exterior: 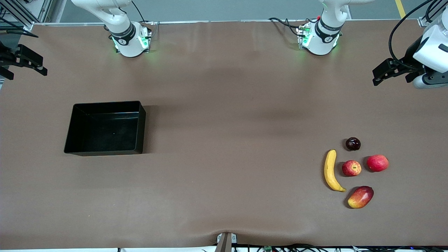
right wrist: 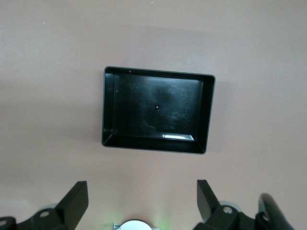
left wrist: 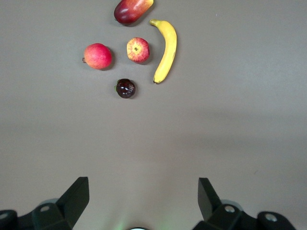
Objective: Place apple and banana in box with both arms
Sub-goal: 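Reach the left gripper toward the red-yellow apple beside the banana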
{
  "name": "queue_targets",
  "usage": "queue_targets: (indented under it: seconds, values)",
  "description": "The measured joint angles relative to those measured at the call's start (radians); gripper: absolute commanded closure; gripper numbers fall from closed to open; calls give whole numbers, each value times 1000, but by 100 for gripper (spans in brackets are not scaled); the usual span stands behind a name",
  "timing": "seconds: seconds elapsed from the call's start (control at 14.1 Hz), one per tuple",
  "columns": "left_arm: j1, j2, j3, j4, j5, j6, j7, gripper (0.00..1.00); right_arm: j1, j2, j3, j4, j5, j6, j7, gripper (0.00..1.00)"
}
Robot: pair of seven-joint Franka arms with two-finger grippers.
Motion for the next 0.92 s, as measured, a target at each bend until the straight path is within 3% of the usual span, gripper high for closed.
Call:
queue_targets:
  seconds: [0.5, 0.92]
  values:
    - [1, 16, 1, -1, 0, 6, 0, 0, 0, 0, -2, 0, 0, 0, 1, 0]
    - [29, 185, 11, -7, 3, 184, 0, 0, -5, 18, -12, 1, -1, 11, 2, 0]
